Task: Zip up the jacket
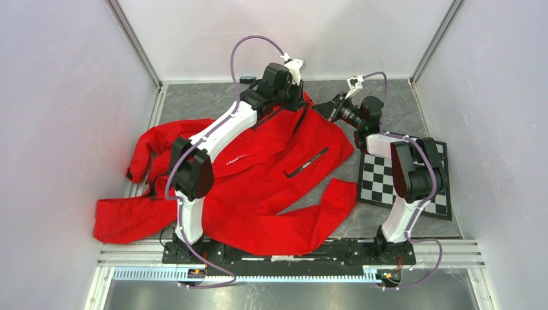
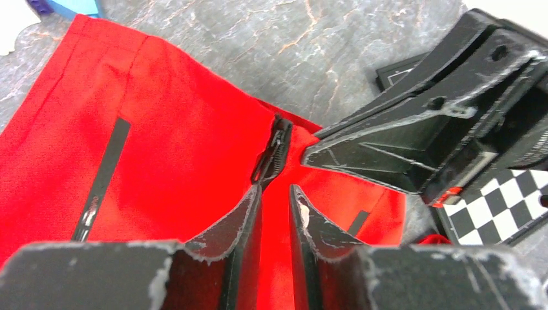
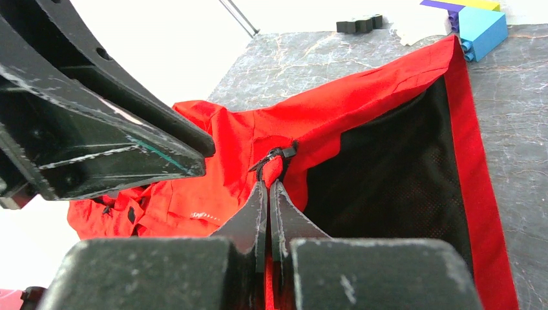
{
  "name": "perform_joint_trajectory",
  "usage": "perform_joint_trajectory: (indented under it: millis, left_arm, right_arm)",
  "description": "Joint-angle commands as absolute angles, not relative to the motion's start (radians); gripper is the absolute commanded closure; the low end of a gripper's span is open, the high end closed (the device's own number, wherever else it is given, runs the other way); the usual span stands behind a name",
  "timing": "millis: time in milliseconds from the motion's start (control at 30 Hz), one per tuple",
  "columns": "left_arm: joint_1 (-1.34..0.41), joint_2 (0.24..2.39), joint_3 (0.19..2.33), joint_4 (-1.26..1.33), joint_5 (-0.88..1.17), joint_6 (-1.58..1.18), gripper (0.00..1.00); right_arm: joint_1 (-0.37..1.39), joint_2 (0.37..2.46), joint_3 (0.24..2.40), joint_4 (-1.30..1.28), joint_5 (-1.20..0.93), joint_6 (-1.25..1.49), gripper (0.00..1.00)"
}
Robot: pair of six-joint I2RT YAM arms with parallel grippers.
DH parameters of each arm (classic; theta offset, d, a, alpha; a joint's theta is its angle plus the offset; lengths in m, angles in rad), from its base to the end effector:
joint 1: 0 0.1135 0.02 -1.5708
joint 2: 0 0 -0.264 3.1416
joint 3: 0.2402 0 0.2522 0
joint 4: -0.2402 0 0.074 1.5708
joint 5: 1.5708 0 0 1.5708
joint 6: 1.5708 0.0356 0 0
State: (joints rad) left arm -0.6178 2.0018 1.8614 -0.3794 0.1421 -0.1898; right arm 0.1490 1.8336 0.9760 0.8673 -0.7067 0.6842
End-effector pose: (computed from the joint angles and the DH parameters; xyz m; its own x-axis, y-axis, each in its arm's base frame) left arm 0.3851 -0.2799 0.3242 -0.5247 0.1437 -0.8391 0.5851 0.7768 -0.2328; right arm 0.3875 0.0815 0.2234 -0.4698 0.4156 -0.7789 -0.5911 0.5072 0.6271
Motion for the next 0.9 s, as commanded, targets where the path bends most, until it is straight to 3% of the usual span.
perform_joint_trajectory:
  millis: [0, 867]
  left_arm:
    - [-0.623, 2.013, 1.918, -0.318, 0.203, -0.256, 0.72]
    - [-0.621, 2.092, 1.962, -0.359, 0.153, -0.148, 0.71]
  right_arm:
    - [0.153, 1.824, 1.012, 0.936, -0.713, 0.685, 1.0]
    - [0.156, 1.822, 1.011, 0.934, -0.716, 0.683, 1.0]
